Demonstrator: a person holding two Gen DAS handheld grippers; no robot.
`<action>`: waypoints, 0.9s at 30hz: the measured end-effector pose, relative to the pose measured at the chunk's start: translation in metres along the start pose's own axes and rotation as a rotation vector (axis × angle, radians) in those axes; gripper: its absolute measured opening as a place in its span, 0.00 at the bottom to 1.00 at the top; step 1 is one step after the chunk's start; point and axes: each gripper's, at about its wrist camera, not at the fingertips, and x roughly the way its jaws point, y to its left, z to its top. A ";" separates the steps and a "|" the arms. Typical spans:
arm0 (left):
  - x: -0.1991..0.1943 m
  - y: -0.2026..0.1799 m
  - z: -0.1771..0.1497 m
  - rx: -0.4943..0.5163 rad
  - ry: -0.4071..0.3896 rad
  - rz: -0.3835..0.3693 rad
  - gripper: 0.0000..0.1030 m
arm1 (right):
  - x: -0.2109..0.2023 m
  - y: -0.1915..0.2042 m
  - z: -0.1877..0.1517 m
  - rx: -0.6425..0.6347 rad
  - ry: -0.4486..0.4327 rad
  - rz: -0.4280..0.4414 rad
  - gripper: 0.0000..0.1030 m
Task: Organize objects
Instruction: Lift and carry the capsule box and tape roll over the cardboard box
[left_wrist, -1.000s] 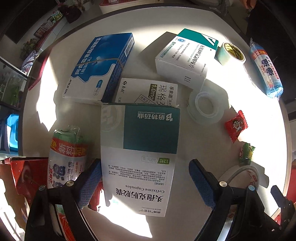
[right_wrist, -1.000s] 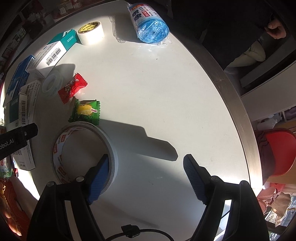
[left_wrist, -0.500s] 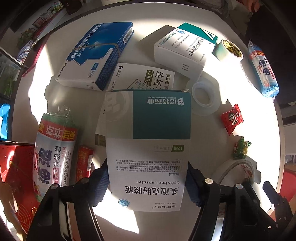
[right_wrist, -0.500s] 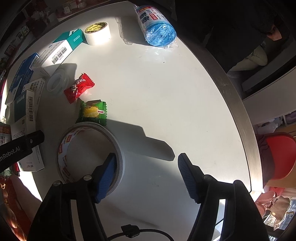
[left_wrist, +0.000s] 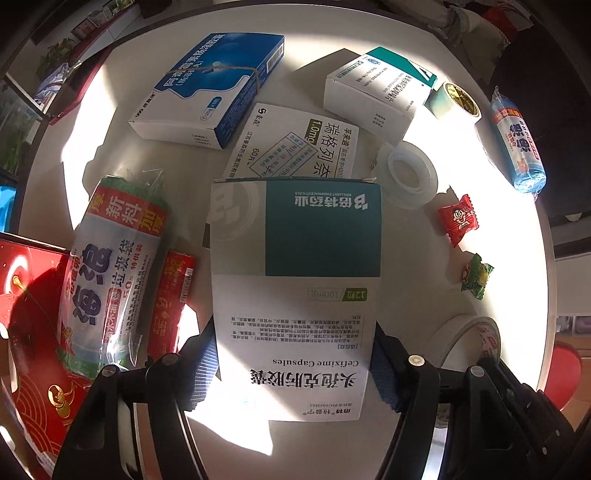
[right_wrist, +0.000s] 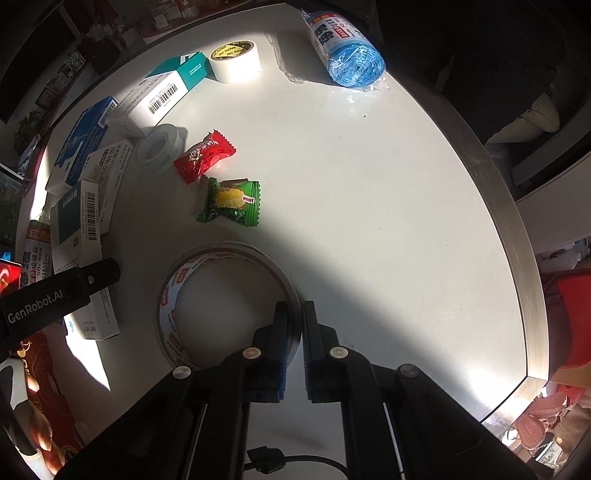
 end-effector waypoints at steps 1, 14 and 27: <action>-0.001 0.001 -0.001 -0.005 0.002 -0.012 0.73 | -0.001 -0.002 -0.002 0.003 0.000 0.008 0.06; -0.038 0.028 -0.022 0.000 -0.007 -0.164 0.73 | -0.038 -0.021 -0.031 0.049 -0.046 0.098 0.07; -0.139 0.107 -0.104 -0.059 -0.154 -0.258 0.73 | -0.128 0.102 -0.050 -0.166 -0.115 0.291 0.07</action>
